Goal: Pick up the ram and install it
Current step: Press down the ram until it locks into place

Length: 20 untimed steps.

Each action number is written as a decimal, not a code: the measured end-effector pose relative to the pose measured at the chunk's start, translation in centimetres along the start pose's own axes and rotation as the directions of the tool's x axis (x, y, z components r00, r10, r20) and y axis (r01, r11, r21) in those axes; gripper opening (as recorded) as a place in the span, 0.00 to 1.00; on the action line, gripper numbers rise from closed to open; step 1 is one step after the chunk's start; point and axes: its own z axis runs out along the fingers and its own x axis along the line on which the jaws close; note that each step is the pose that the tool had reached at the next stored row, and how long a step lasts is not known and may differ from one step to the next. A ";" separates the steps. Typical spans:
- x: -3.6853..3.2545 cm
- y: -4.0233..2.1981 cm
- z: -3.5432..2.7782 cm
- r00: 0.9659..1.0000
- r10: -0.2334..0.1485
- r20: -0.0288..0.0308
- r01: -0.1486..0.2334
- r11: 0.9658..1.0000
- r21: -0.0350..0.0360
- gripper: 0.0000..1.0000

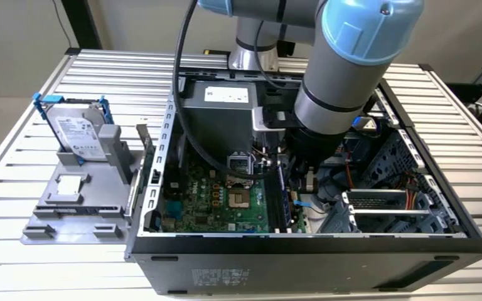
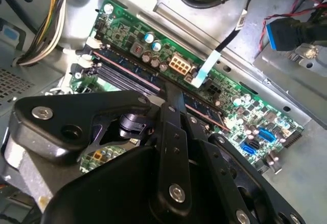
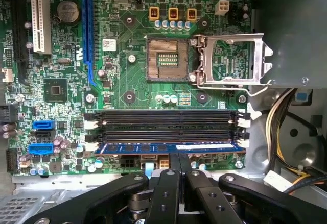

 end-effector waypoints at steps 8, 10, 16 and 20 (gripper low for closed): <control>0.15 0.04 1.24 1.000 0.000 0.000 0.000 1.000 0.000 0.00; 0.19 0.04 1.57 1.000 0.000 -0.001 0.000 1.000 0.000 0.00; 0.14 0.04 1.63 1.000 0.000 0.002 0.000 1.000 0.000 0.00; 0.02 0.04 -0.23 1.000 0.000 0.000 0.000 1.000 0.000 0.00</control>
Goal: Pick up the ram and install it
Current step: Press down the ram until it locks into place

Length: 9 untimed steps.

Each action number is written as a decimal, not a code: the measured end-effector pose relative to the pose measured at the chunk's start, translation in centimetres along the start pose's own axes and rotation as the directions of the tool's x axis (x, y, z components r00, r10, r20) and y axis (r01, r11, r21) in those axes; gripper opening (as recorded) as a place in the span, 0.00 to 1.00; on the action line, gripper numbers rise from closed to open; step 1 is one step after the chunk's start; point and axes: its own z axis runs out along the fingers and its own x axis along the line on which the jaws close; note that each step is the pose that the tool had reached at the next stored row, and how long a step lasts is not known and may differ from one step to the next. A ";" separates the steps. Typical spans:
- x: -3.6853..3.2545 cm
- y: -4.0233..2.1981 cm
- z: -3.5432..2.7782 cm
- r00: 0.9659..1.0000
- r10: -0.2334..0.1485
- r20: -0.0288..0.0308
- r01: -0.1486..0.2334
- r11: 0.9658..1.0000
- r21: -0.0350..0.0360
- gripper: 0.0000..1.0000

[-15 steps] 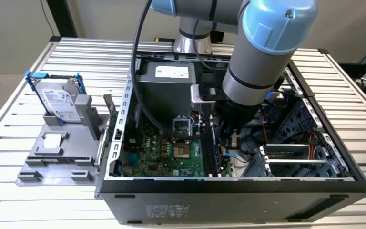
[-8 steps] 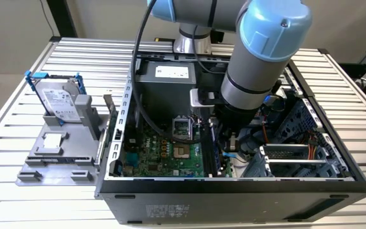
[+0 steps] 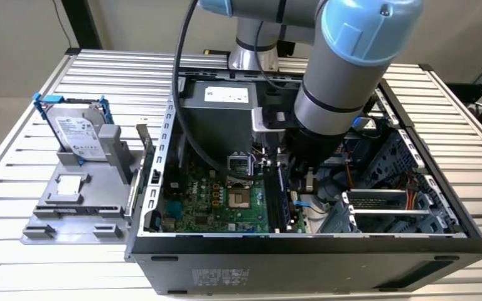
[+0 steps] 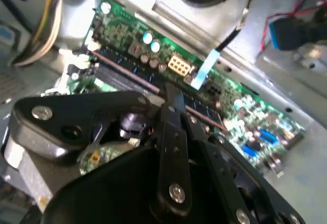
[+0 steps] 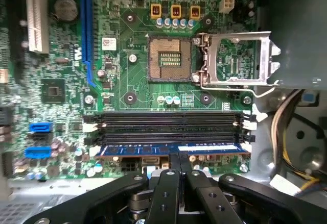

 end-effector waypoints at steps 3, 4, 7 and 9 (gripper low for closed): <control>-0.12 0.00 -1.40 1.000 0.000 -0.001 0.000 1.000 0.000 0.00; -0.16 0.00 -1.84 1.000 0.000 0.000 0.000 1.000 0.000 0.00; -0.28 0.00 -3.22 1.000 0.000 0.000 0.000 1.000 0.000 0.00; -0.36 0.00 -4.14 1.000 0.000 0.000 0.000 1.000 0.000 0.00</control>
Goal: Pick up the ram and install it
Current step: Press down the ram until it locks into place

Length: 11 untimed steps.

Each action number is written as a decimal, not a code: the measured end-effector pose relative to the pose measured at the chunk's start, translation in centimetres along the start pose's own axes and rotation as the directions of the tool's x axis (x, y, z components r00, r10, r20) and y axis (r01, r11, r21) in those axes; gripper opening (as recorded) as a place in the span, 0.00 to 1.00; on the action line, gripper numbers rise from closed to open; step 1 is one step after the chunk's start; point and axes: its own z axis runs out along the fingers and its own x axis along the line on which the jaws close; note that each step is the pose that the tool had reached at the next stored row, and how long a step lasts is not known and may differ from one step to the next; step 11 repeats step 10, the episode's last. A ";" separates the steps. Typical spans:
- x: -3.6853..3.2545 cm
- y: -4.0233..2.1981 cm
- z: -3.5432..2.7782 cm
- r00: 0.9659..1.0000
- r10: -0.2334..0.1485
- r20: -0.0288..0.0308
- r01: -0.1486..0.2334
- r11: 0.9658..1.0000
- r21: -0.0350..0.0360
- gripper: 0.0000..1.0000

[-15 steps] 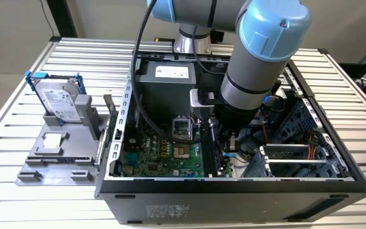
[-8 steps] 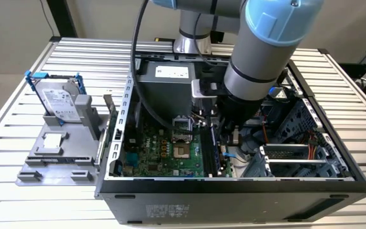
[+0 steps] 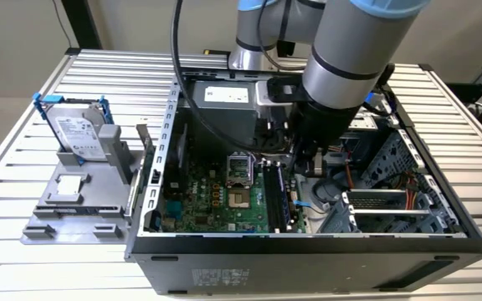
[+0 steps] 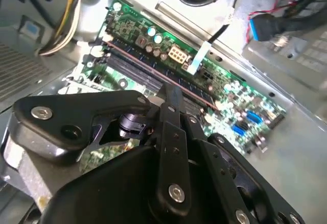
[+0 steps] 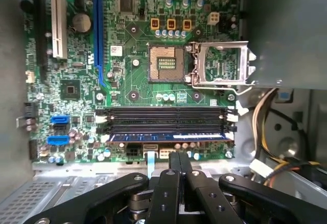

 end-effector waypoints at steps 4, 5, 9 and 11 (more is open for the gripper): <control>-0.09 0.00 -1.05 1.000 0.000 0.000 0.000 1.000 0.000 0.00; -0.09 0.00 -1.07 1.000 0.000 0.000 0.000 1.000 0.000 0.00; -0.10 0.00 -1.16 1.000 0.000 0.000 0.000 1.000 0.000 0.00; -0.10 0.00 -1.18 1.000 0.000 0.000 0.000 1.000 0.000 0.00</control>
